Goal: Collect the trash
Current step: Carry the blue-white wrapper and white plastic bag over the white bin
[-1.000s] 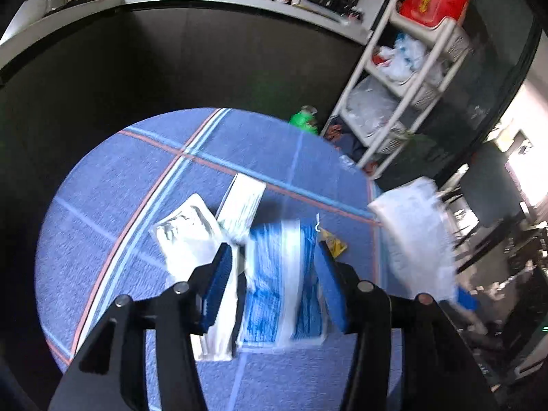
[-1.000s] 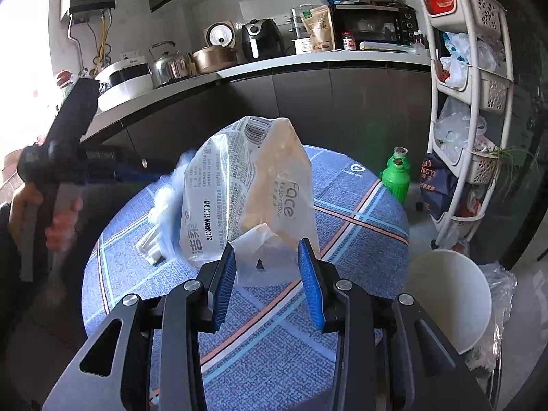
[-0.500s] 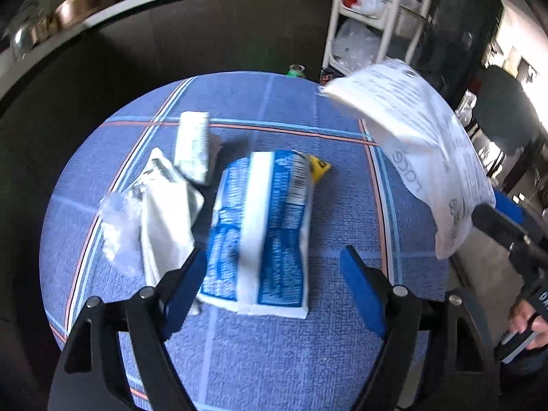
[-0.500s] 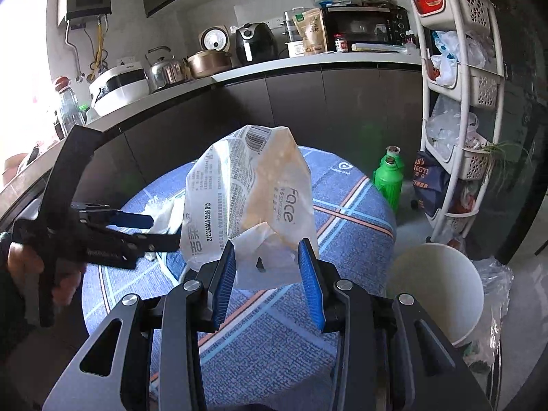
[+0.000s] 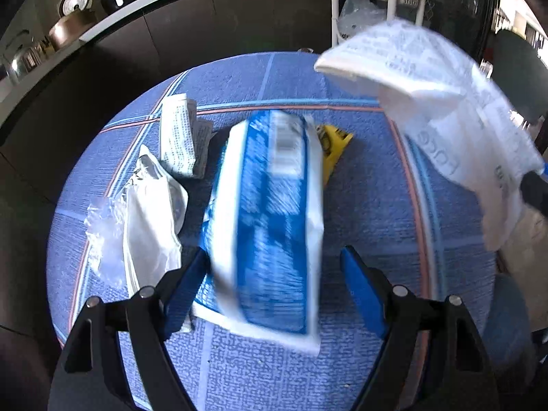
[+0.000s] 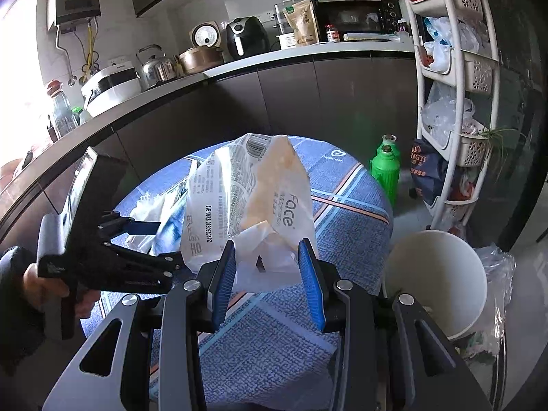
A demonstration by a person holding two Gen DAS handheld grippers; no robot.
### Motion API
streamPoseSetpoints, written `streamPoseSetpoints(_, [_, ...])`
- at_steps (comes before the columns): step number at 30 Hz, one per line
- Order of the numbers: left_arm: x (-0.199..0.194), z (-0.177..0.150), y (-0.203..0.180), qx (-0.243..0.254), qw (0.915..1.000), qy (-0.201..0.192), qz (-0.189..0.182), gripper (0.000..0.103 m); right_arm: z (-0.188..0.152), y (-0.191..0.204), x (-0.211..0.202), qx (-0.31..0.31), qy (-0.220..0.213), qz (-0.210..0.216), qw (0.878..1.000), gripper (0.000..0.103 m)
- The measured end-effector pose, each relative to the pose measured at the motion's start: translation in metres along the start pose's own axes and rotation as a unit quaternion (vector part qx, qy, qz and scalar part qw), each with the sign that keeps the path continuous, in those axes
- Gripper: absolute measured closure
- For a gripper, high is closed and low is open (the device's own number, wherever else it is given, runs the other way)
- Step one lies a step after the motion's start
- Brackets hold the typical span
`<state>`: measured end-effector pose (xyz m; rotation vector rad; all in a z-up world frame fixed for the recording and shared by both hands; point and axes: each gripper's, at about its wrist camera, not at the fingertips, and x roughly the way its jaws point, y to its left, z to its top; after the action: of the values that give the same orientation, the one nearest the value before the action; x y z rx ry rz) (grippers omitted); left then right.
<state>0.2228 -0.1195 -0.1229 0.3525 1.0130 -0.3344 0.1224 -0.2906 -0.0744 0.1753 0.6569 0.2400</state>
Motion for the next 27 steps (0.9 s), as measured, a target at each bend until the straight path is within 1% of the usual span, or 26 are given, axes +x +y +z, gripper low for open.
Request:
streamPoseSetpoints(1, [0.002, -0.001, 0.0, 0.003, 0.9999, 0.004, 0.01, 0.044, 0.001, 0.0, -0.001, 0.0, 0.0, 0.0, 1.0, 0.068])
streamPoseSetpoints(2, [0.004, -0.002, 0.002, 0.002, 0.9999, 0.008, 0.015, 0.05, 0.001, 0.0, -0.002, -0.001, -0.001, -0.001, 1.0, 0.068])
streamPoseSetpoints(3, [0.003, -0.002, 0.004, -0.003, 0.9999, 0.005, 0.01, 0.051, 0.001, 0.001, -0.002, -0.002, -0.002, -0.001, 1.0, 0.068])
streamPoseSetpoints(4, [-0.001, -0.002, 0.01, -0.02, 0.9998, 0.001, 0.0, 0.055, 0.001, 0.001, -0.004, -0.002, -0.004, -0.001, 1.0, 0.068])
streamPoseSetpoints(6, [-0.009, -0.002, 0.021, -0.05, 0.9983, -0.006, -0.029, 0.055, 0.003, 0.002, -0.007, -0.004, -0.008, -0.003, 1.0, 0.068])
streamPoseSetpoints(7, [-0.013, -0.003, 0.026, -0.062, 0.9973, -0.011, -0.037, 0.056, 0.003, 0.002, -0.009, -0.004, -0.009, -0.003, 1.0, 0.068])
streamPoseSetpoints(10, [-0.03, -0.009, 0.045, -0.098, 0.992, -0.03, -0.073, 0.058, 0.003, 0.002, -0.014, -0.001, -0.015, -0.003, 1.0, 0.068])
streamPoseSetpoints(12, [-0.039, -0.014, 0.056, -0.126, 0.9856, -0.037, -0.107, 0.059, 0.002, 0.004, -0.02, -0.002, -0.019, -0.003, 1.0, 0.069])
streamPoseSetpoints(13, [-0.044, -0.017, 0.062, -0.142, 0.9806, -0.039, -0.129, 0.06, 0.002, 0.004, -0.022, -0.002, -0.021, -0.001, 1.0, 0.069])
streamPoseSetpoints(14, [-0.048, -0.02, 0.066, -0.152, 0.9764, -0.041, -0.147, 0.063, 0.002, 0.004, -0.024, -0.003, -0.023, 0.0, 1.0, 0.069])
streamPoseSetpoints(16, [-0.055, -0.025, 0.07, -0.164, 0.9694, -0.045, -0.177, 0.064, 0.002, 0.006, -0.03, -0.005, -0.027, 0.001, 1.0, 0.069])
streamPoseSetpoints(19, [-0.068, -0.031, 0.063, -0.168, 0.964, -0.051, -0.199, 0.065, 0.002, 0.006, -0.039, -0.007, -0.034, 0.0, 0.999, 0.069])
streamPoseSetpoints(21, [-0.077, -0.033, 0.055, -0.163, 0.9622, -0.056, -0.211, 0.066, 0.001, 0.005, -0.046, -0.006, -0.039, -0.001, 0.999, 0.069])
streamPoseSetpoints(24, [-0.09, -0.035, 0.038, -0.151, 0.9603, -0.063, -0.226, 0.067, -0.001, 0.001, -0.056, -0.004, -0.046, -0.007, 0.999, 0.069])
streamPoseSetpoints(27, [-0.102, -0.023, 0.019, -0.13, 0.9598, -0.072, -0.238, 0.067, -0.004, -0.007, -0.066, 0.003, -0.052, -0.014, 0.999, 0.069])
